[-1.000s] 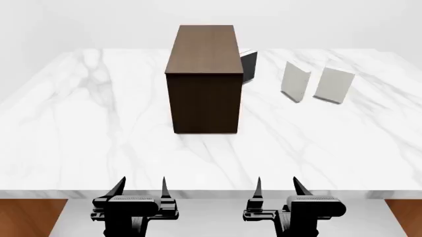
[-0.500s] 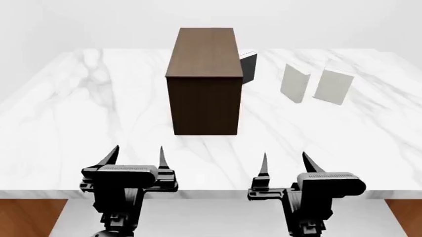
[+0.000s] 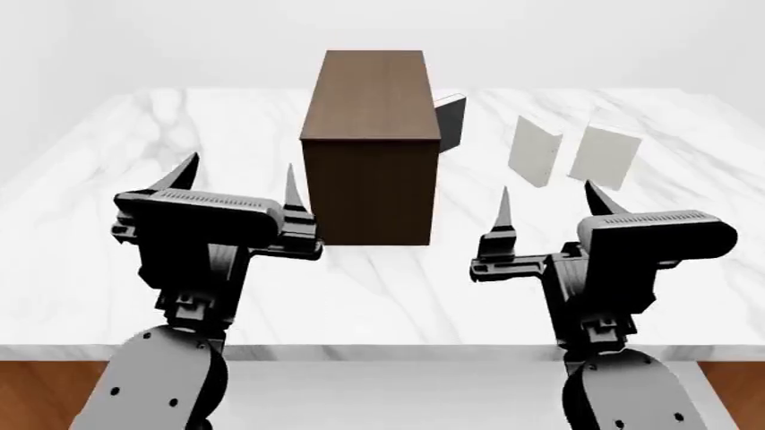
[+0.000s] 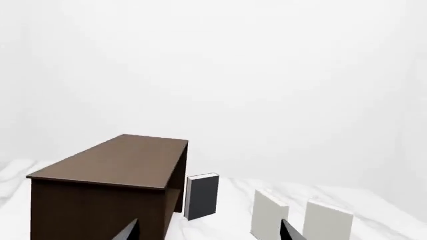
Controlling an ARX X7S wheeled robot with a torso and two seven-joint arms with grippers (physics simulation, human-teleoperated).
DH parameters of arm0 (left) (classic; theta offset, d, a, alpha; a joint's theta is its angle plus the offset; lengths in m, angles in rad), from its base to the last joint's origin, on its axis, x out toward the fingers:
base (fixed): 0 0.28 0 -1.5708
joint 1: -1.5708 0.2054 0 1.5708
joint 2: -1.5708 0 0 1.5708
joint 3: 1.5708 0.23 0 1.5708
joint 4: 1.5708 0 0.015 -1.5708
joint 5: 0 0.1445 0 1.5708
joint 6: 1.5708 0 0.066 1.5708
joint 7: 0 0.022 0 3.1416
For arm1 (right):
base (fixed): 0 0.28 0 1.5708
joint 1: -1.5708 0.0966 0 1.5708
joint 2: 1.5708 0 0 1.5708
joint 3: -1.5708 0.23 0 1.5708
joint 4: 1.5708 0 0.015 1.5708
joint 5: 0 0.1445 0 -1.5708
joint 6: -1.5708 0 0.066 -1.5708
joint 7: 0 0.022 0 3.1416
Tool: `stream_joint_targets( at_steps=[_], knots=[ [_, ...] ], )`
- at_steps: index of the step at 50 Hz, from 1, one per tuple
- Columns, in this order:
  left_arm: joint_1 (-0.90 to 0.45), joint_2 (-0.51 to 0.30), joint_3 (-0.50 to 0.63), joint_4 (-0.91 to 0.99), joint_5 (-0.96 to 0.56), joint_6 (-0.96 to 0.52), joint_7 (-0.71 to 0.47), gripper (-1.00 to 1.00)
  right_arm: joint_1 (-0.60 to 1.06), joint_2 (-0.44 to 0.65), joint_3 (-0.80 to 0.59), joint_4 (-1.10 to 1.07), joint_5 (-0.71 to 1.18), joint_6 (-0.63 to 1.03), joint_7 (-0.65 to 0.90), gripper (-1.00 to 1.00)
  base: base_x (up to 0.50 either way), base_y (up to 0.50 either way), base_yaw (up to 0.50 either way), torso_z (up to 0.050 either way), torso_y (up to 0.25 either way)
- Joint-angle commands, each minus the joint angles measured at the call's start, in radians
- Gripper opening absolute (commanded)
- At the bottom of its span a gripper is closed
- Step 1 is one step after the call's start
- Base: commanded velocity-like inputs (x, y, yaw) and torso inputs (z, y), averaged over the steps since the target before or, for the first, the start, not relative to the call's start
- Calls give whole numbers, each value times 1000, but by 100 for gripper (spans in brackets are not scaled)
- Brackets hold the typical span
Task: Pick up the book on the right and place it under the cabinet shelf.
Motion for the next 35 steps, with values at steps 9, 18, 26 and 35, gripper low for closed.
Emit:
stream_joint_targets(
  at_steps=[9, 18, 26, 35],
  knots=[
    [-267, -35, 13, 61, 2, -220, 3, 100, 248, 43, 50, -96, 35, 217, 4, 100, 0, 0, 0, 0, 0],
    [-372, -32, 9, 64, -9, -301, 5, 100, 358, 74, 51, -97, 29, 267, 6, 100, 0, 0, 0, 0, 0],
    [-410, -33, 0, 74, -16, -322, 1, 100, 432, 102, 43, -111, 27, 314, 2, 100, 0, 0, 0, 0, 0],
    [-428, -36, -1, 76, -24, -339, 0, 100, 444, 101, 36, -123, 29, 333, 9, 100, 0, -283, 0, 0, 0]
  ],
)
